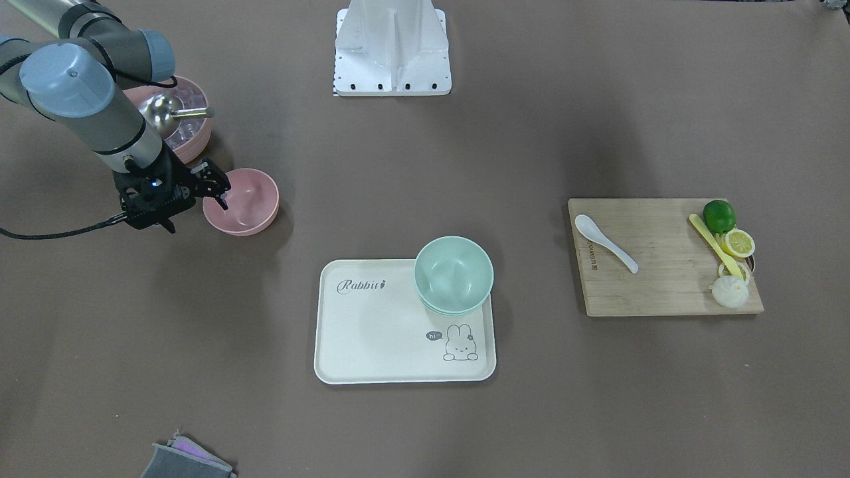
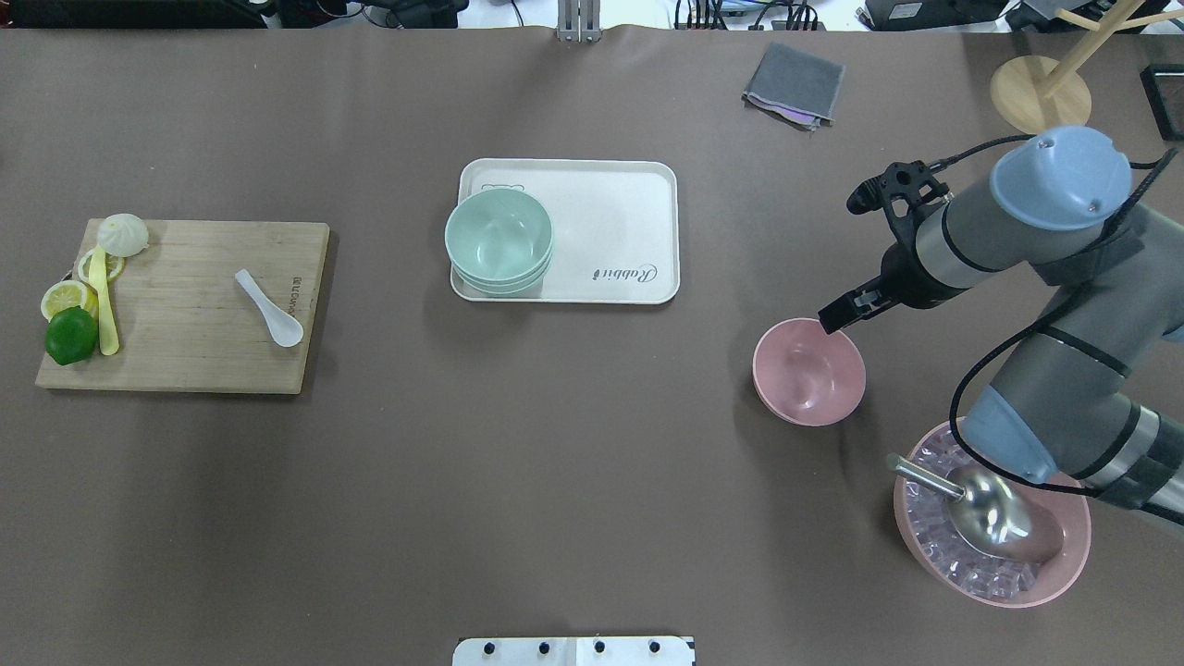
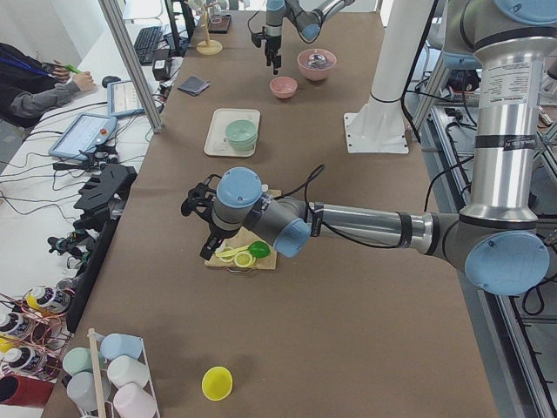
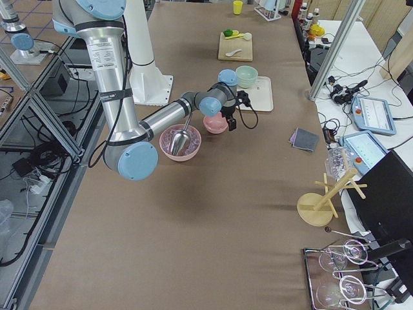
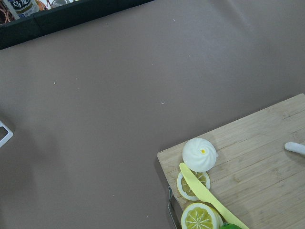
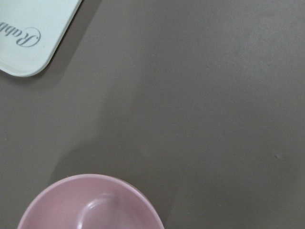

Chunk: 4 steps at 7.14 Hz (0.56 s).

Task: Stack pink bowl on green and place spoon
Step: 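Reach the right gripper down to the rim of the pink bowl and grasp it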

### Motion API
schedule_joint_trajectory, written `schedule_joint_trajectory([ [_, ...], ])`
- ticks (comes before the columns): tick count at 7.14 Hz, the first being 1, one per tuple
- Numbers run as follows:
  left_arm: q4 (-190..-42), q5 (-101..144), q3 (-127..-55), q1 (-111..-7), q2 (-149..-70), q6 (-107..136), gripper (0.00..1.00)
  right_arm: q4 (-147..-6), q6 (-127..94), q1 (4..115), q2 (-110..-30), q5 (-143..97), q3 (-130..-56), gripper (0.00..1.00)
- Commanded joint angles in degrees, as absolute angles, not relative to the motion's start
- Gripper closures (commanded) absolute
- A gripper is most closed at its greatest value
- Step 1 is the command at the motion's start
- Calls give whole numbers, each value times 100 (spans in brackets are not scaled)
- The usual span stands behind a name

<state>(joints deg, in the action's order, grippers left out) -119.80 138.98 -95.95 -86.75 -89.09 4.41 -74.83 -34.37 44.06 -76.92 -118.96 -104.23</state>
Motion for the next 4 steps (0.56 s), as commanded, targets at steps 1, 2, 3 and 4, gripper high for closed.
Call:
schedule_joint_trajectory([
  [1,-11979,13896,-9598,-8675,-8912,439,2,-7479,-3472,4211,-7690,-11839,-10240,16],
  [2,-11979,13904,-9606,-8675,-8903,439,2,-7497,-3472,4132,-7699,-11787,-10239,30],
  [3,-11979,13896,-9598,-8675,-8903,439,2,-7506,-3472,4087,-7717,-11760,-10239,56],
  [4,-11979,13896,-9598,-8675,-8903,439,2,-7506,-3463,4087,-7699,-11768,-10239,80],
])
